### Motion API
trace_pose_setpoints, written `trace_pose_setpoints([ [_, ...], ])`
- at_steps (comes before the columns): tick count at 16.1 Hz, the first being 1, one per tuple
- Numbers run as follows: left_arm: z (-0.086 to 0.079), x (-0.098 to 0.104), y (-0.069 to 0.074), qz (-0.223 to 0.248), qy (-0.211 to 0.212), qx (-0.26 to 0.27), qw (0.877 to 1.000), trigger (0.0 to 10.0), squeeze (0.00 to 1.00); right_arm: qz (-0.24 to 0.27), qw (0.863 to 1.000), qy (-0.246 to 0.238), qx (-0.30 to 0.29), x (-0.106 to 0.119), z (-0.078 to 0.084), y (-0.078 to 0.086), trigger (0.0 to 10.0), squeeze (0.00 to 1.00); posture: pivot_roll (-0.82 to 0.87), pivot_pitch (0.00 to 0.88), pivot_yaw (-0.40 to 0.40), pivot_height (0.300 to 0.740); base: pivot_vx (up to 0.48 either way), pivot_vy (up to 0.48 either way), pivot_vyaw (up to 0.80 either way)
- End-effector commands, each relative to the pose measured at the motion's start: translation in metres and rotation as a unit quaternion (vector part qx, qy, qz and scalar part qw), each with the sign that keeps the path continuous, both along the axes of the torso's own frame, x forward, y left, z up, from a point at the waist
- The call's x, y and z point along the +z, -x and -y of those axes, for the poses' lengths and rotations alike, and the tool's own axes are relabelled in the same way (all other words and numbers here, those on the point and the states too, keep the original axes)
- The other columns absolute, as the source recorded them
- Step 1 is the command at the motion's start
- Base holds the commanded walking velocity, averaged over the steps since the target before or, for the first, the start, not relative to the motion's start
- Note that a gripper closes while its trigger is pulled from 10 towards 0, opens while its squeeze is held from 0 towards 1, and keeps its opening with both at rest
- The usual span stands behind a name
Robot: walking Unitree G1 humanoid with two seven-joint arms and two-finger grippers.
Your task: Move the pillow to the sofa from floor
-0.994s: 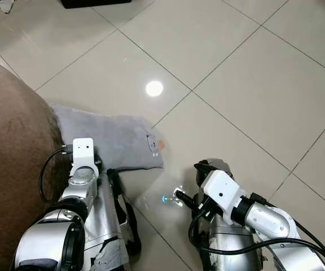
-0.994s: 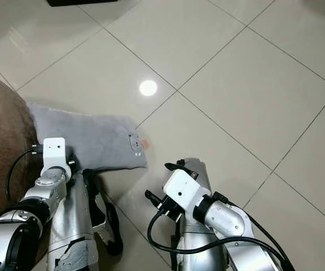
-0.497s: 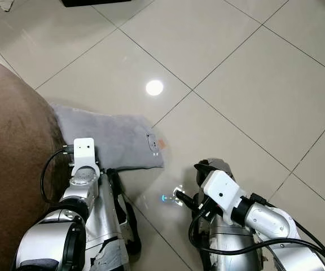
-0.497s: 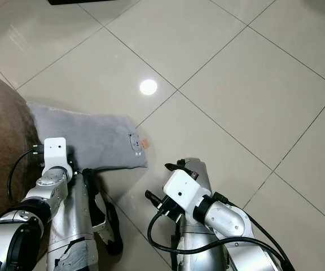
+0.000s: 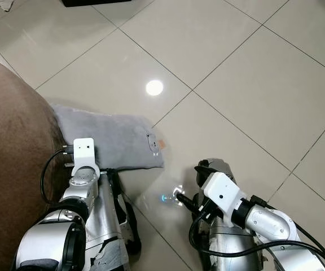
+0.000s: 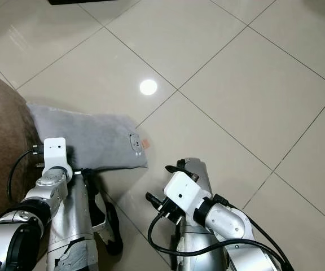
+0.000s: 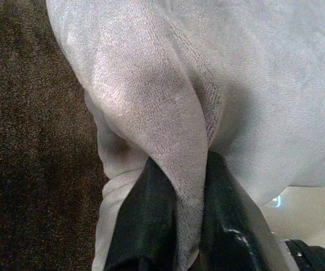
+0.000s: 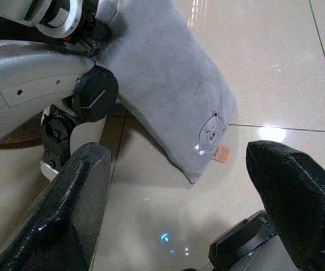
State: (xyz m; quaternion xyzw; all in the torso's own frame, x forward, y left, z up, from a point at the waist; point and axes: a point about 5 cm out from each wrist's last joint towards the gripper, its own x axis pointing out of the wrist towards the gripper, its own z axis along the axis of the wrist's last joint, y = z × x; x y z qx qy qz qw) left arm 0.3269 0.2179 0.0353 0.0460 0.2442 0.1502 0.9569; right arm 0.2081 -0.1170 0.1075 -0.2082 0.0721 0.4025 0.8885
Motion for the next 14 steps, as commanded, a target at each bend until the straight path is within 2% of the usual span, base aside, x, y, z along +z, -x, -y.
trace_pose_setpoints([
  [1, 0.001, -0.016, 0.013, -0.027, 0.013, 0.0, 1.0, 0.0, 0.0, -0.006, 1.0, -0.005, 0.01, -0.001, -0.003, 0.007, 10.0, 0.0, -0.18, 0.39, 0.045, 0.51, 0.0, 0.0, 0.0],
  [4, 0.016, -0.013, 0.007, -0.003, 0.057, -0.038, 0.998, 0.0, 0.0, -0.003, 1.0, -0.01, -0.008, -0.003, 0.0, 0.004, 10.0, 0.0, -0.16, 0.357, 0.05, 0.51, 0.0, 0.0, 0.0],
  [7, 0.035, -0.009, 0.002, 0.027, 0.117, -0.088, 0.989, 0.0, 0.0, 0.001, 1.0, -0.018, -0.025, -0.006, -0.002, 0.005, 10.0, 0.0, -0.13, 0.289, 0.061, 0.51, 0.0, 0.0, 0.0],
  [8, 0.048, -0.004, -0.001, 0.052, 0.145, -0.135, 0.979, 0.0, 0.0, 0.005, 0.999, -0.024, -0.033, -0.005, -0.003, 0.007, 10.0, 0.0, -0.13, 0.266, 0.066, 0.51, 0.0, 0.0, 0.0],
  [10, 0.067, 0.004, -0.005, 0.083, 0.174, -0.194, 0.962, 0.0, 0.0, 0.012, 0.998, -0.038, -0.052, -0.002, -0.001, 0.005, 10.0, 0.0, -0.13, 0.225, 0.074, 0.51, 0.0, 0.0, 0.0],
  [11, 0.079, 0.013, -0.007, 0.111, 0.189, -0.233, 0.948, 0.0, 0.0, 0.019, 0.996, -0.051, -0.072, 0.002, 0.002, 0.004, 10.0, 0.0, -0.13, 0.196, 0.079, 0.51, 0.0, 0.0, 0.0],
  [12, 0.095, 0.038, -0.012, 0.177, 0.202, -0.274, 0.924, 0.0, 0.0, 0.027, 0.99, -0.094, -0.105, 0.012, 0.008, 0.005, 10.0, 0.0, -0.13, 0.14, 0.08, 0.51, 0.0, 0.0, 0.0],
  [13, 0.098, 0.043, -0.014, 0.186, 0.204, -0.278, 0.92, 0.0, 0.0, 0.024, 0.988, -0.104, -0.11, 0.013, 0.01, 0.004, 10.0, 0.0, -0.13, 0.133, 0.079, 0.51, 0.0, 0.0, 0.0],
  [14, 0.101, 0.065, -0.018, 0.228, 0.22, -0.272, 0.909, 0.0, 0.0, 0.022, 0.985, -0.124, -0.114, 0.019, 0.01, 0.009, 10.0, 0.0, -0.13, 0.109, 0.086, 0.51, 0.0, 0.0, 0.0],
])
